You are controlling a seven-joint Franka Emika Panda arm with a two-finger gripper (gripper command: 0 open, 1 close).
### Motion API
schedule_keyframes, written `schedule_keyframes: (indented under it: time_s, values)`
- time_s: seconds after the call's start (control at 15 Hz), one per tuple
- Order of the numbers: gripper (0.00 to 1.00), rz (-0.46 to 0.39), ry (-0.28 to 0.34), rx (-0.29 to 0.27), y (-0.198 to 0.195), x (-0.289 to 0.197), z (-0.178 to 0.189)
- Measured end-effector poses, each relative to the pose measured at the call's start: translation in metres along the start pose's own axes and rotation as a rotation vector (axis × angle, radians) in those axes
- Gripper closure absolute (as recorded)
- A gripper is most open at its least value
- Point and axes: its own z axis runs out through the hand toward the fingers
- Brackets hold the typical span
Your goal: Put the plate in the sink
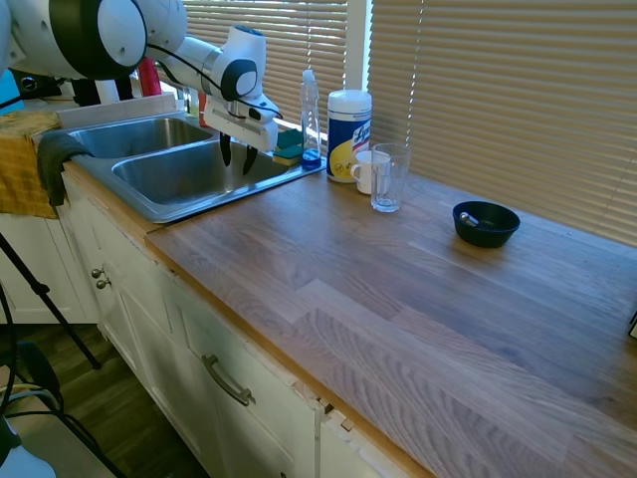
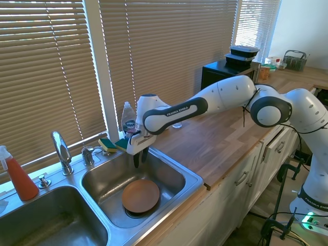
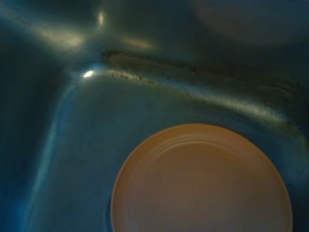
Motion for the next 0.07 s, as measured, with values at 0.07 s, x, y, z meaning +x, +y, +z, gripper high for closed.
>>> schedule_keyframes:
  time_s: [0.07]
  values:
    - [0.00,0.002,0.008,0.006,0.0024,-0.0059,-0.0078]
